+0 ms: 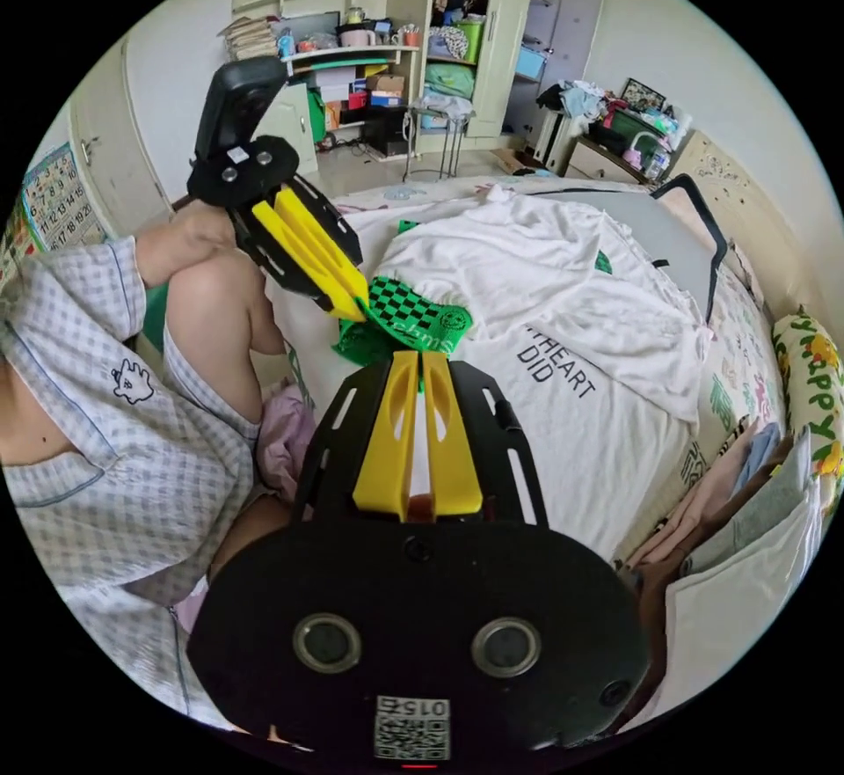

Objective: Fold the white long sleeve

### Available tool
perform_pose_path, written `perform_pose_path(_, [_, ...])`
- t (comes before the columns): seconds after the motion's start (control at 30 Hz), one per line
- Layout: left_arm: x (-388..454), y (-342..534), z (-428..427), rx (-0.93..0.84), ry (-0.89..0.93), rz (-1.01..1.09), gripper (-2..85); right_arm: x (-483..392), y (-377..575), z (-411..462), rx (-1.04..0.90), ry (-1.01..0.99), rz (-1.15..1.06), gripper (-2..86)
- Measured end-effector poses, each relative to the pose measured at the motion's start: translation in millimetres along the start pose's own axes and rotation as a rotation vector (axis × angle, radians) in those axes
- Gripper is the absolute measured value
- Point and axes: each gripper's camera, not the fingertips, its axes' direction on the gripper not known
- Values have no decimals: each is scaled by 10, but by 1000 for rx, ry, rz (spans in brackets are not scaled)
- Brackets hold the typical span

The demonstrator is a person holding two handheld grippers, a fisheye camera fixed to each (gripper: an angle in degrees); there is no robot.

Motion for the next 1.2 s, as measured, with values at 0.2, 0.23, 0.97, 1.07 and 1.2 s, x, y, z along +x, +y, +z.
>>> perform_pose_path(0.2, [143, -296, 183, 85, 89, 62, -1, 214, 292, -584, 109, -5, 72, -9])
perform_pose_path(0.23, [146, -324, 305, 60, 113, 69, 0, 205, 329, -580, 80, 27, 61, -10])
perform_pose_path(0.97, [-1093, 103, 830, -110, 211, -305, 76, 1372, 243, 100, 69, -150, 389, 61])
perform_pose_path(1.07, [-1040, 1, 1079, -168, 154, -301, 78, 1351, 42, 358, -36, -100, 354, 57])
perform_pose_path(1.2, [-1092, -14, 1159, -130, 213, -338, 35, 1429, 0, 425, -51, -92, 339, -4])
